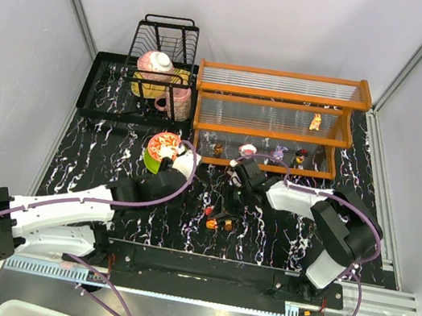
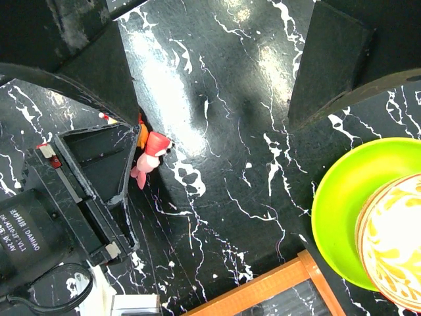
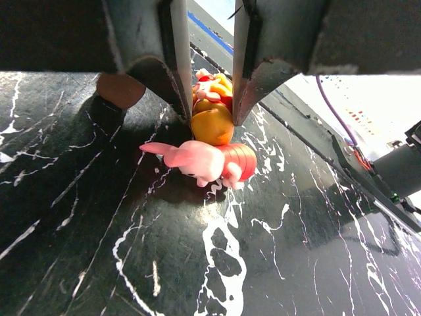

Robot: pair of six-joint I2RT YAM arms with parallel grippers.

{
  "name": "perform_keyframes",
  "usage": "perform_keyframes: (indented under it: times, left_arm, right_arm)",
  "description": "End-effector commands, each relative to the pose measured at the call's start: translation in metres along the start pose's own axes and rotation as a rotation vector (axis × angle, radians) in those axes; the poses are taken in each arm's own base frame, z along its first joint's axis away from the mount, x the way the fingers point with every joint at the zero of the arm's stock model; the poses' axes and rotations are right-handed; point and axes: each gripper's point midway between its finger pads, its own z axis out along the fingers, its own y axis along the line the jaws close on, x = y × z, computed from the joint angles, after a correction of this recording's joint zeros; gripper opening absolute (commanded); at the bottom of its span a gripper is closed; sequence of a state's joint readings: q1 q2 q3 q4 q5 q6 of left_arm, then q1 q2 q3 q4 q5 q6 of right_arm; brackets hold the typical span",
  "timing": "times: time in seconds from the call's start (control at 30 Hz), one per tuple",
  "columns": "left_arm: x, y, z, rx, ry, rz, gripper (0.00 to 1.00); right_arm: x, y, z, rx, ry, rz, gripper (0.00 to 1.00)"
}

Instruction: Place and organize the plastic toys onto the shelf

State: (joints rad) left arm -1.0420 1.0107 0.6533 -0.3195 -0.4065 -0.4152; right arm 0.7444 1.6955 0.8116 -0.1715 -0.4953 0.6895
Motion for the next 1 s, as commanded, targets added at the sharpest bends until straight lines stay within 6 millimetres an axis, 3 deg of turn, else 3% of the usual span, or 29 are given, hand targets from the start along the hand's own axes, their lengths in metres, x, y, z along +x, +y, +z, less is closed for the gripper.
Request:
perform_keyframes:
  times: [0.0,0.2,0.47,0.77,0.97]
  left_arm:
    - [-0.022,0.002,-0.005,-0.006,-0.084,-0.025,0.99]
    - [-0.038,0.006,-0.019,0.012,-0.164,-0.059,0.99]
    - [-0.046,0.009,-0.026,0.014,-0.201,-0.071,0.99]
    - [-0.043,0.01,-0.026,0.011,-0.195,-0.073,0.99]
    - [-0.043,0.01,-0.026,0.011,-0.195,-0.065,0.98]
  right_arm:
    - [-0.012,0.021,-0.012,-0.034,-0.06,-0.061,0.0]
    - [-0.029,0.038,-0.039,-0.037,-0.184,-0.119,0.0]
    - [-0.058,0.041,-0.08,0.038,-0.418,-0.168,0.0]
    - [-0.106,0.023,-0.162,0.258,-0.842,-0.204,0.0]
    - [-0.133,0.016,-0.229,0.432,-1.117,-0.253,0.0]
